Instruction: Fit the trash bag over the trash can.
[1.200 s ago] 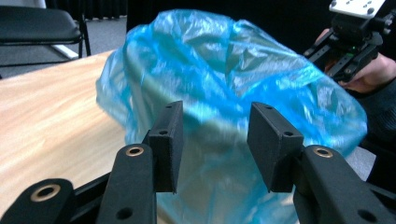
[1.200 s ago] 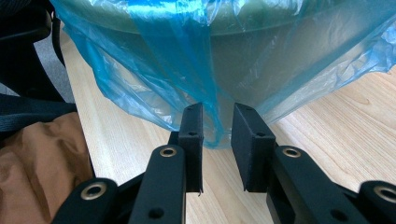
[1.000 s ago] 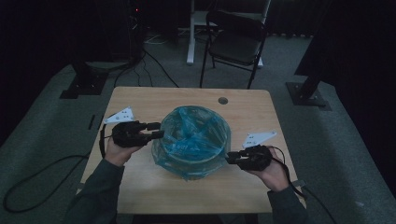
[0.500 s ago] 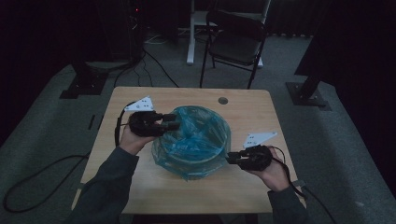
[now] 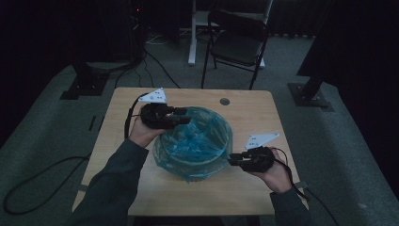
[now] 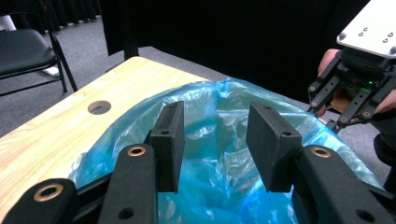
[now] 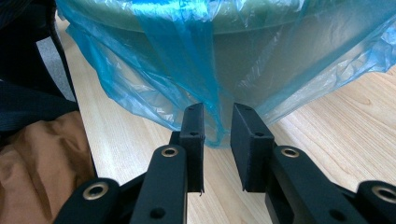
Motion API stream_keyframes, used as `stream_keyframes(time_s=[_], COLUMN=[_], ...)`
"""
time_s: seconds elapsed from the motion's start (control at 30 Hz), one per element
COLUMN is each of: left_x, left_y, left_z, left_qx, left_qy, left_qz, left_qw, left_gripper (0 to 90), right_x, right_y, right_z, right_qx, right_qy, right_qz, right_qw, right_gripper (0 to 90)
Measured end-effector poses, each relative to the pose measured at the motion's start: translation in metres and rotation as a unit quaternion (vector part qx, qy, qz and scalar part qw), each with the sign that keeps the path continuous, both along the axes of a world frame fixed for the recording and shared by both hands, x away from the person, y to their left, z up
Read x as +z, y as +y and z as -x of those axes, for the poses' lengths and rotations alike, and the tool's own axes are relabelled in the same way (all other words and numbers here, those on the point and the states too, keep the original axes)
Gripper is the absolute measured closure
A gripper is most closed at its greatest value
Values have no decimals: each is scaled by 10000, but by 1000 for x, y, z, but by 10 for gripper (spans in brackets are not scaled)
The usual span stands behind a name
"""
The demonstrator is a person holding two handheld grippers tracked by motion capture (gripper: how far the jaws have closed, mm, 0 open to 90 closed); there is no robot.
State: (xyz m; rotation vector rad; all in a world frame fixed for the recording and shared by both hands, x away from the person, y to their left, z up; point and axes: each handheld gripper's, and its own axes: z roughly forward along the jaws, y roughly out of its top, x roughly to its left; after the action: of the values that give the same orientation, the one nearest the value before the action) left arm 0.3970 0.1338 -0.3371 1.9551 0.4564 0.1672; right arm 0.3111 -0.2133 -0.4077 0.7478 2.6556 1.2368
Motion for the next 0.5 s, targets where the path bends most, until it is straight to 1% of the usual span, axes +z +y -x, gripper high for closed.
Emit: stream_keyframes(time_s=[0.03,0.1,0.13,0.23,0.27,0.3,0.33,0.37,0.47,0.5], left_x=[0,0,0,1,1,1,0,0,-5,-5], left_y=[0,-9,-11,-19,-19,-24,-26,-26,-37,-39], left_z=[0,-5,-6,-10,-10,-11,-11,-11,-13,-14], left_qx=[0,-59,-66,-88,-88,-122,-139,-139,-193,-187], left_qy=[0,22,29,30,30,-4,9,9,19,35], left_qz=[0,-138,-166,-239,-239,-276,-283,-283,-457,-547], left_qw=[10000,9999,9998,9997,9997,9995,9995,9995,9988,9983], left_gripper=[571,571,571,573,573,573,573,573,572,573], right_x=[0,0,0,0,0,-1,-1,-1,-1,-1], right_y=[0,0,0,0,0,-1,-1,-1,-2,-2], right_z=[0,0,0,0,0,0,0,0,0,0], right_qx=[1,4,3,0,0,-3,-2,-2,-13,-13], right_qy=[4,2,4,10,10,13,13,13,15,18], right_qz=[2,2,1,4,4,2,3,3,-8,-10], right_qw=[10000,10000,10000,10000,10000,10000,10000,10000,10000,10000], right_gripper=[749,750,749,749,749,749,749,749,749,749])
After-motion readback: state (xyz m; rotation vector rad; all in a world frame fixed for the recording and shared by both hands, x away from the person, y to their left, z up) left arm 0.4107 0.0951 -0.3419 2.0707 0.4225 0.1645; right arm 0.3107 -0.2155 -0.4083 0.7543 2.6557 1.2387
